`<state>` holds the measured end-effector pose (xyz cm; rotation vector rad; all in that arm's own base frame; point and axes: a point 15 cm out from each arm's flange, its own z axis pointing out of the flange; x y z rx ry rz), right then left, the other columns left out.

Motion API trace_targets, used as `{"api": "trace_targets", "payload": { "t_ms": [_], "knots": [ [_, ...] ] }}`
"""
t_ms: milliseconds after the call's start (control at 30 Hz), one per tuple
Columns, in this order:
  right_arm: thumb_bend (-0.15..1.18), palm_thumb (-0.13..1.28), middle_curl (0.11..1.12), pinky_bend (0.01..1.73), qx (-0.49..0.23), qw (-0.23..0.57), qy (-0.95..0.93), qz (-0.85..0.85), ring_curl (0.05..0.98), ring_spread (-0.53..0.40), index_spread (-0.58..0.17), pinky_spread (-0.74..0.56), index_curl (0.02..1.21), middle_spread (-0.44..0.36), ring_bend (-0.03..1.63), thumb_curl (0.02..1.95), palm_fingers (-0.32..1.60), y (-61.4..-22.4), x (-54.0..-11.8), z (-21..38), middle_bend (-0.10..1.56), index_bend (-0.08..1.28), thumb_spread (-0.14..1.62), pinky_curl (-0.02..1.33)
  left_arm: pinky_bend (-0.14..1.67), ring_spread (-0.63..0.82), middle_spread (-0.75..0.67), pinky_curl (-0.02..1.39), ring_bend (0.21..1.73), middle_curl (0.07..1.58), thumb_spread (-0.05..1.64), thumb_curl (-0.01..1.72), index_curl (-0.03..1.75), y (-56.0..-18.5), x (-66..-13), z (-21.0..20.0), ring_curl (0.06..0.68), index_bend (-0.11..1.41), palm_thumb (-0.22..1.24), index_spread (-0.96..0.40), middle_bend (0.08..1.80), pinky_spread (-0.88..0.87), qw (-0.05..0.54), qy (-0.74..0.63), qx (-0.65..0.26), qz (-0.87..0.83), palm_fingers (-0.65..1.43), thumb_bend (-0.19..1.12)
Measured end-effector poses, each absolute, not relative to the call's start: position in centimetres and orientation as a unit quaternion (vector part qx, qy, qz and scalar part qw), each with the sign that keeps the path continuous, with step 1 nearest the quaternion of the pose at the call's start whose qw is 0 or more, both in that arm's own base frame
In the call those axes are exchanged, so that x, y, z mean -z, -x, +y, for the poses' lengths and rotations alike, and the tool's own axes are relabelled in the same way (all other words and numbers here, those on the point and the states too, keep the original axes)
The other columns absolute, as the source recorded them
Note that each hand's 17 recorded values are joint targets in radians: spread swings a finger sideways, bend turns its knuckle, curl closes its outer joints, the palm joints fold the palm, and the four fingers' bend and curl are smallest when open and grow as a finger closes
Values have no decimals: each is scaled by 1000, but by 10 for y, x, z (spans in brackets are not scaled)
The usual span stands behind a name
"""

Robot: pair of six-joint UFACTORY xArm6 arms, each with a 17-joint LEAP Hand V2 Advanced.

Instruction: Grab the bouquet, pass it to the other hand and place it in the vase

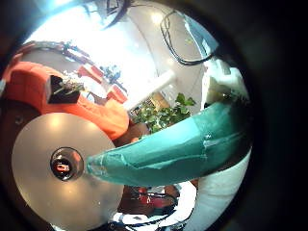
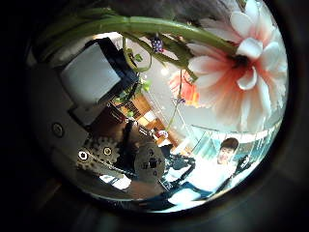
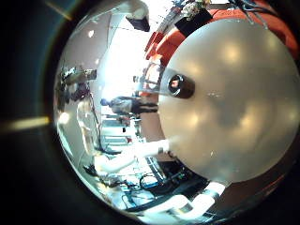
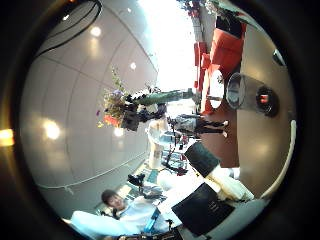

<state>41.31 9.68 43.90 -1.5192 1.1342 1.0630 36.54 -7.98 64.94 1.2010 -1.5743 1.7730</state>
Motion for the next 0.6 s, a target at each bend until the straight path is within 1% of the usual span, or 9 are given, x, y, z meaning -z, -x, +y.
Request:
{"api": "trace_targets", "payload": {
  "t_ms": [200, 333, 600],
  "knots": [
    [-33, 631, 325, 581, -435, 450, 619, 475, 242, 220, -328, 461, 333, 138, 481, 530, -90, -416, -436, 101, 236, 131, 1040, 406, 1270, -389, -583, 857, 1545, 1100, 1127, 959, 1259, -374, -629, -84, 556, 656, 1055, -741, 1054, -556, 235, -449, -639, -578, 1044, 151],
    [-28, 616, 315, 550, -428, 425, 631, 488, 233, 226, -327, 456, 295, 155, 440, 510, -87, -412, -424, 98, 189, 125, 1049, 380, 1258, -389, -586, 864, 1538, 1101, 1130, 972, 1279, -382, -617, -89, 555, 636, 1056, -747, 1048, -560, 233, -455, -634, -580, 1053, 146],
    [-26, 609, 297, 533, -426, 417, 629, 498, 231, 245, -317, 448, 244, 175, 404, 486, -71, -417, -414, 97, 177, 126, 1047, 355, 1239, -391, -594, 879, 1531, 1106, 1135, 994, 1312, -393, -595, -99, 554, 608, 1058, -757, 1036, -569, 232, -464, -624, -585, 1063, 135]
  ]
}}
